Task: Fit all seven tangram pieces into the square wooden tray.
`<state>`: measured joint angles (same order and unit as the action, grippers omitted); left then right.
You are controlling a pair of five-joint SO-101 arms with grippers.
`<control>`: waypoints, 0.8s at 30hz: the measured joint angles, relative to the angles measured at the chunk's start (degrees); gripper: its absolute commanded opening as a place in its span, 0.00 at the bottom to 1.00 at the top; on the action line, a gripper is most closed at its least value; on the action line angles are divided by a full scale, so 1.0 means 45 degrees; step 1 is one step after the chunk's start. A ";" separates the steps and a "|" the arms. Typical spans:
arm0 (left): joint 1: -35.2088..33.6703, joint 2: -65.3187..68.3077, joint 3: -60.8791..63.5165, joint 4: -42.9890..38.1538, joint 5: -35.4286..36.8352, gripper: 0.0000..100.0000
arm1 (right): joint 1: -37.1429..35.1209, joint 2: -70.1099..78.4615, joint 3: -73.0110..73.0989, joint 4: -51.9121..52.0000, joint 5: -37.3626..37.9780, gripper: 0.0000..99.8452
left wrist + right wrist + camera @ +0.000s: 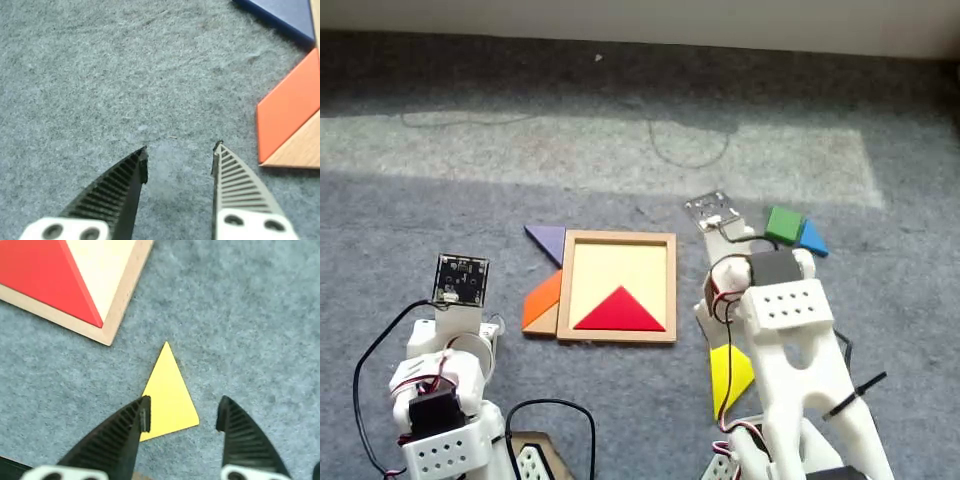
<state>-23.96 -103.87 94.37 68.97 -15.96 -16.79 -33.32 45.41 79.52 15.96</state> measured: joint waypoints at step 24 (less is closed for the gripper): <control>0.0000 0.0000 0.0000 0.0000 0.0000 0.23 | -0.1348 0.3868 0.1836 -0.2012 -0.2911 0.46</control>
<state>-23.96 -103.87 94.37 68.97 -15.96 -22.86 -15.91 53.67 70.46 2.86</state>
